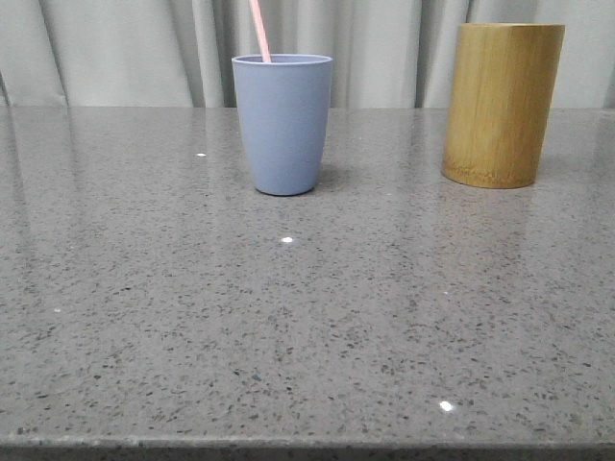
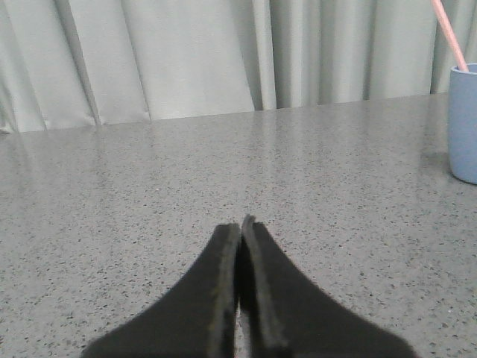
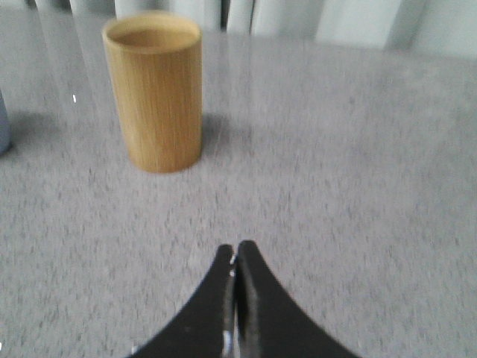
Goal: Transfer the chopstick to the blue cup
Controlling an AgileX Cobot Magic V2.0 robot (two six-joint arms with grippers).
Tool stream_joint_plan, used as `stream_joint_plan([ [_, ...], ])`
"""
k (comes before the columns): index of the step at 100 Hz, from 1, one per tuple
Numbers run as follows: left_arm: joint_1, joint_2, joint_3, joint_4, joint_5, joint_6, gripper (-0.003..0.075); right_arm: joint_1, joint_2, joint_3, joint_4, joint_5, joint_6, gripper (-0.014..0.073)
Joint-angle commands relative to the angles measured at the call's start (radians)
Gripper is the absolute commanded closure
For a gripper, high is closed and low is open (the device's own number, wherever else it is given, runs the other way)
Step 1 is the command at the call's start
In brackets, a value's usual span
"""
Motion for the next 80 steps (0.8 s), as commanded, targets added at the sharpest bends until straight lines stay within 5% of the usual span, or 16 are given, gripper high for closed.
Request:
stream_joint_plan([
  [1, 0.002, -0.033, 0.009, 0.0, -0.09, -0.001, 0.0739, -0.006, -0.049, 0.049, -0.018, -0.195, -0.002, 0.0661],
  [41, 0.002, -0.033, 0.009, 0.0, -0.09, -0.001, 0.0739, -0.009, -0.302, 0.425, -0.015, -0.582, -0.002, 0.0661],
  [80, 0.002, -0.033, 0.009, 0.0, -0.09, -0.001, 0.0739, -0.012, -0.304, 0.513, -0.015, -0.634, -0.002, 0.0661],
])
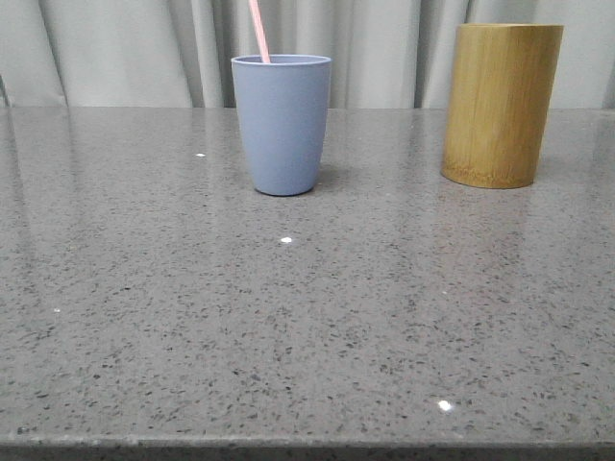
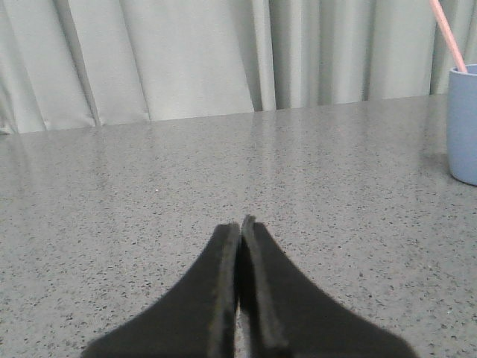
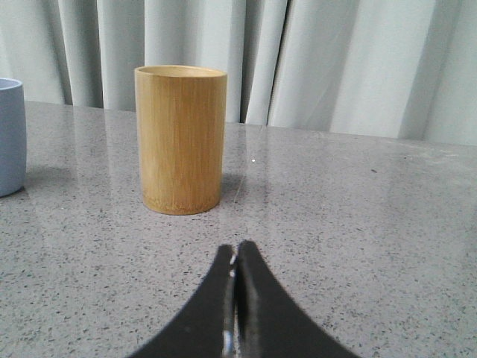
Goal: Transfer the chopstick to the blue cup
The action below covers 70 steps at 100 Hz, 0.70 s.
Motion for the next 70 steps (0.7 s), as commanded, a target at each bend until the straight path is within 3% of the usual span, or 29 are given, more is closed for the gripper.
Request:
stream_joint_plan([
  [1, 0.002, -0.033, 0.009, 0.0, -0.088, -0.001, 0.0739, -0.006, -0.019, 0.0, -0.013, -0.07, -0.002, 0.0661],
  [70, 0.002, -0.033, 0.009, 0.0, -0.088, -0.001, 0.0739, -0.005, -0.019, 0.0, -0.013, -0.06, -0.002, 0.0661],
])
